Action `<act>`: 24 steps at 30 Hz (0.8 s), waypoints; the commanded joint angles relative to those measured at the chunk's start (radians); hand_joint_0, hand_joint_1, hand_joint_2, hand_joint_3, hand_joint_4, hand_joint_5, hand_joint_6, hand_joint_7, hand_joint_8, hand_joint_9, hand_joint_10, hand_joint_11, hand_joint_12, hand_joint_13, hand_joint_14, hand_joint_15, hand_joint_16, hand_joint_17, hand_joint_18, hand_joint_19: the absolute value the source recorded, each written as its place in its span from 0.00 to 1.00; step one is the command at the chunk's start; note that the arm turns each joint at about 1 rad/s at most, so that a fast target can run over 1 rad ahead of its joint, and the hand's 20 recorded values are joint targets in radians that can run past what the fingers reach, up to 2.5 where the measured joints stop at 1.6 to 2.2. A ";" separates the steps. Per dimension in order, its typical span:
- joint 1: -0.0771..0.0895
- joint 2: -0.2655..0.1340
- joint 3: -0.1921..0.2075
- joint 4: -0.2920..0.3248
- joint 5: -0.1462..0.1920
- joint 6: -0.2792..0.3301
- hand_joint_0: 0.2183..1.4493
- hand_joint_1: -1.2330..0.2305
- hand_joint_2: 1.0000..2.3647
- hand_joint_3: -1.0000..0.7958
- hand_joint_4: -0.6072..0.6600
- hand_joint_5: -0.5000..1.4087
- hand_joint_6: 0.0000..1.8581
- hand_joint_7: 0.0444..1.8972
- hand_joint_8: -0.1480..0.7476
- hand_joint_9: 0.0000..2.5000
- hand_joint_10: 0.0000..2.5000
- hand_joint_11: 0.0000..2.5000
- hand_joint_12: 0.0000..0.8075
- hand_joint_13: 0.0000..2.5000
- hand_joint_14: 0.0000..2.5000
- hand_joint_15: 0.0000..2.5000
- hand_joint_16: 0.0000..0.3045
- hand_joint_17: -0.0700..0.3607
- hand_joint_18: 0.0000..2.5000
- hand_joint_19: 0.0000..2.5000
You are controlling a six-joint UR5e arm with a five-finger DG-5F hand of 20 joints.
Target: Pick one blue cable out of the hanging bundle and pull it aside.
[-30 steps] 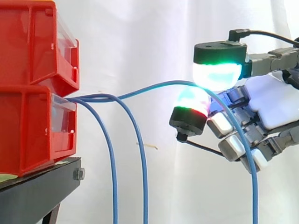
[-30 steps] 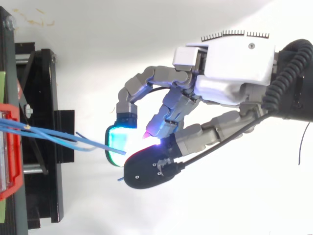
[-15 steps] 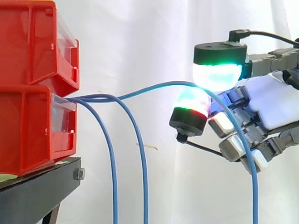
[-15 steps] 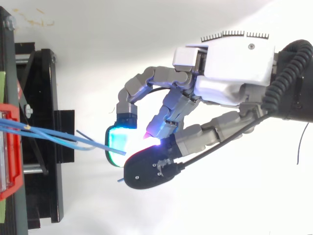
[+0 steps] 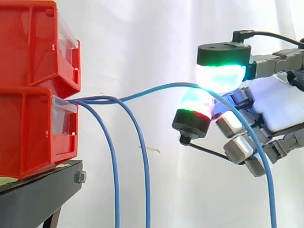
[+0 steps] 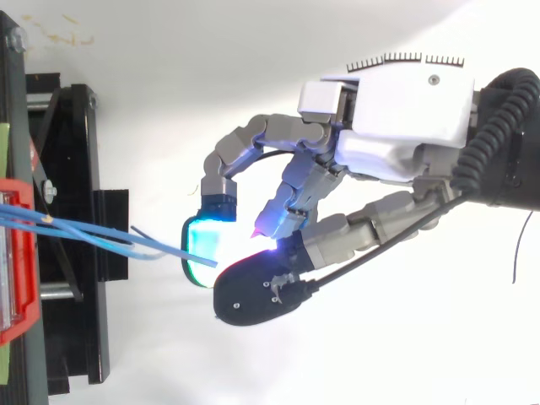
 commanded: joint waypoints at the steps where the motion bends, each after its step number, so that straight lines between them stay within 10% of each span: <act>1: 0.001 0.000 -0.001 0.000 0.000 0.000 0.32 0.21 0.01 0.64 0.40 0.26 0.49 0.52 0.49 0.48 0.01 0.17 0.50 0.42 0.01 0.27 0.18 0.45 0.36 0.26; 24: 0.001 0.000 -0.001 0.000 0.000 0.000 0.32 0.21 0.01 0.64 0.40 0.25 0.49 0.52 0.49 0.49 0.01 0.18 0.50 0.43 0.01 0.28 0.18 0.45 0.37 0.26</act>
